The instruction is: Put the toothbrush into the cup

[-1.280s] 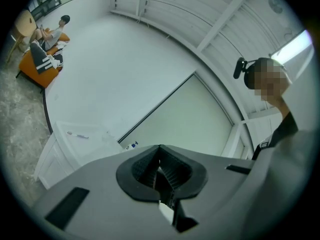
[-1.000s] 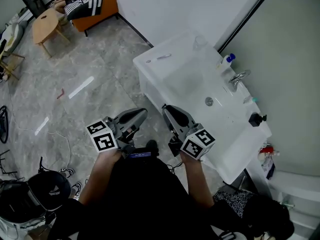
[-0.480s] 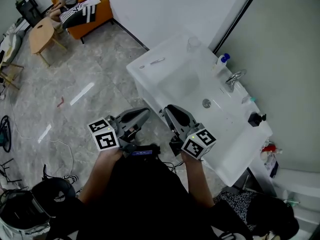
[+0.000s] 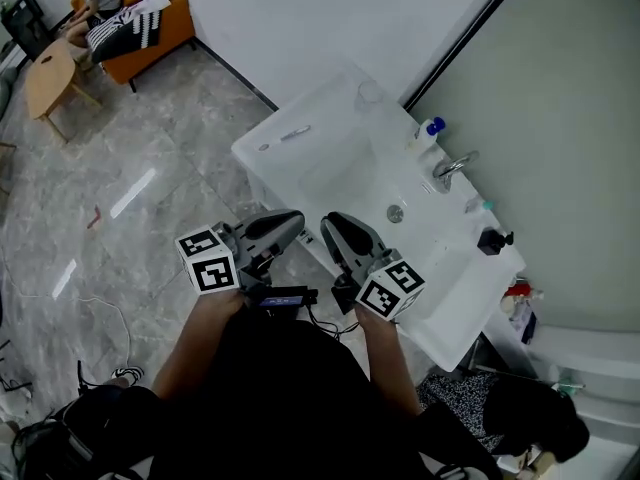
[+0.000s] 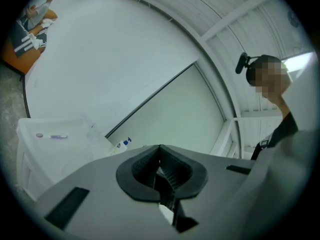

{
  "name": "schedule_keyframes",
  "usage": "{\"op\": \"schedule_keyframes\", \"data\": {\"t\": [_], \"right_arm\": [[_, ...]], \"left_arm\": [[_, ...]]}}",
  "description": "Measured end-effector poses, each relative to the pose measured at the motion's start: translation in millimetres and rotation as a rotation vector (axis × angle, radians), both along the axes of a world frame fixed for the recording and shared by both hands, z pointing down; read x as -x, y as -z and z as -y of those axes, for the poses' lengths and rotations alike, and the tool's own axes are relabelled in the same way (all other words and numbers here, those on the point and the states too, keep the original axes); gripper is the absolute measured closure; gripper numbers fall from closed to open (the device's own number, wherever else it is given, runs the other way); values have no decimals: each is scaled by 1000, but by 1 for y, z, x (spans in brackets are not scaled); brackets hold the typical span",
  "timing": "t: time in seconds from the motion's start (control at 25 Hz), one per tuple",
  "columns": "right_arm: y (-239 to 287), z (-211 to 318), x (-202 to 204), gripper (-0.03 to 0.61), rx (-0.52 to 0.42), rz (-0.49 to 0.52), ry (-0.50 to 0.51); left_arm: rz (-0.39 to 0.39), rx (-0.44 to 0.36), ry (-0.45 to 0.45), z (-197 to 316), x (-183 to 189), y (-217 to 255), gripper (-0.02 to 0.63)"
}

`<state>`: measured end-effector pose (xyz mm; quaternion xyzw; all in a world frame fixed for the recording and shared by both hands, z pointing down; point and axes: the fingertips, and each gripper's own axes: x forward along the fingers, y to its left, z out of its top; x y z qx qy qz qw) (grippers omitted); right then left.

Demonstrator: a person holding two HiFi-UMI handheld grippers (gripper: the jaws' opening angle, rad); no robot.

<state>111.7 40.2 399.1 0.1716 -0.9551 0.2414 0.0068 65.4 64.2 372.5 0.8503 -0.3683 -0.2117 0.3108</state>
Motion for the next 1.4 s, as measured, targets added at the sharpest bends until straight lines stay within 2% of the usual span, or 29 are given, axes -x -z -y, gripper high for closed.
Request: {"op": "schedule_keyframes", "data": {"t": [0.4,0.6,1.08,1.4], "right_arm": [[0,45,63,526,-17,-98,-52],[-5,58,88,526,-22,-136,-83],[-29,69,109,526,0,-239,-160],[-41,74,118,526,-16,-293,-145]], "left_arm": [[-83,2,10,41,85,-9,604],[-103,0,-2,51,117,-14,604],[-136,30,-85,66,143,-33,604],[-154,42,-112,74,149,-36,604]]}}
